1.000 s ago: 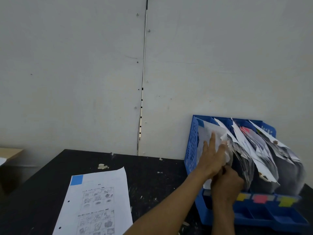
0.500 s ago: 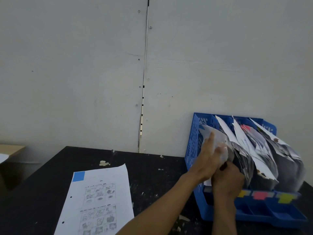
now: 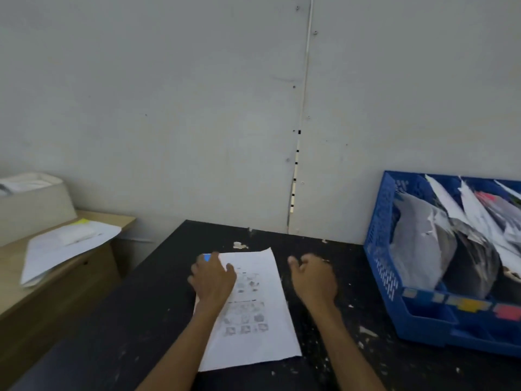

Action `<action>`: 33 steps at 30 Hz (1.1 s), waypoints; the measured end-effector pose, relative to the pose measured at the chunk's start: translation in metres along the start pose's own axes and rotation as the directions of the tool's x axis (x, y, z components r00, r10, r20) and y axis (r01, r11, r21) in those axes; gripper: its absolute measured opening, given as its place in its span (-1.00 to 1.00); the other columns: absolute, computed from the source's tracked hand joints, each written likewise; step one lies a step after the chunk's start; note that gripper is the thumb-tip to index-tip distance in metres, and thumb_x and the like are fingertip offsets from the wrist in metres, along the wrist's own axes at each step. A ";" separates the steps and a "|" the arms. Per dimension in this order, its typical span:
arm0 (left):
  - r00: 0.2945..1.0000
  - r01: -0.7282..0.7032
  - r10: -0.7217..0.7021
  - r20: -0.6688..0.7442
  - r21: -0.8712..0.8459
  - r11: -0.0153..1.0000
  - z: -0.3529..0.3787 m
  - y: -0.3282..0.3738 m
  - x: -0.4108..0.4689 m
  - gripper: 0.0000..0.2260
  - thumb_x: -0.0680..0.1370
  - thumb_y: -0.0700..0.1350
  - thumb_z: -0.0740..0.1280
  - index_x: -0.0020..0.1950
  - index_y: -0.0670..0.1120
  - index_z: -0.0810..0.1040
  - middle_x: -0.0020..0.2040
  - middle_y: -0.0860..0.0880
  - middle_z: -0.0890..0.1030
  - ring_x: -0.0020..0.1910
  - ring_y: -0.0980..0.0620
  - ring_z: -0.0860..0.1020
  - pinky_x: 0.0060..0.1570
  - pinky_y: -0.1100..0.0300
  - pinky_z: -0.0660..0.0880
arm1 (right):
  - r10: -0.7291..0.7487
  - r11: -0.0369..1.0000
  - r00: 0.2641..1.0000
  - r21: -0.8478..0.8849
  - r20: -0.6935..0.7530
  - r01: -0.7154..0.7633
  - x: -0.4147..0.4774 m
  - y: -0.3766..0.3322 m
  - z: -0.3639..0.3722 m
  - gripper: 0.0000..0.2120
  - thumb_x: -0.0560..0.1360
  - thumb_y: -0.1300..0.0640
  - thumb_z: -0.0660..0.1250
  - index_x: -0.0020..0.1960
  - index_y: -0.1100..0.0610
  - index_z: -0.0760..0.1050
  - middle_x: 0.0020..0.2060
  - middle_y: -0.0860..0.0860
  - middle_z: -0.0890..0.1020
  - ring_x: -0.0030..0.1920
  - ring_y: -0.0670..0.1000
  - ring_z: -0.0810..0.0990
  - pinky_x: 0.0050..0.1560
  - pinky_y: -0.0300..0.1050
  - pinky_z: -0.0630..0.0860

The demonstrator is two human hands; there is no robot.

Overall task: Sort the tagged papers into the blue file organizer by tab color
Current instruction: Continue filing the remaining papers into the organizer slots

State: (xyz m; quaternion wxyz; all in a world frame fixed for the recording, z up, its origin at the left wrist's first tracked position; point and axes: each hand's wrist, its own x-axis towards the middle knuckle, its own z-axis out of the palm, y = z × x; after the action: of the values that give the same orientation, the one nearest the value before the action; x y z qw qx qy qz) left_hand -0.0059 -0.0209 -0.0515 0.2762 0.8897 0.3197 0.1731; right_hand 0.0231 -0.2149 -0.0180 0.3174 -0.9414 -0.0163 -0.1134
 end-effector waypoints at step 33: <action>0.727 -0.326 0.643 0.240 -0.704 0.632 0.027 0.193 -0.086 -0.31 0.48 0.42 0.13 0.54 0.19 0.10 0.49 0.04 0.30 0.40 0.03 0.38 0.36 0.03 0.38 | 0.052 0.937 0.722 0.284 -0.690 0.204 0.006 0.034 -0.138 -0.77 0.56 0.03 0.31 -0.21 0.13 0.47 -0.35 0.06 0.56 -0.33 0.08 0.52 -0.31 -0.12 0.44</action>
State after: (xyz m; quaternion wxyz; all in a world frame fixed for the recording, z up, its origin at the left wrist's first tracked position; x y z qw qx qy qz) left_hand 0.0355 -0.2126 0.0320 0.5605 0.8147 -0.0930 0.1162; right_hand 0.0048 -0.3255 0.0695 0.4532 -0.7608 0.0440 -0.4625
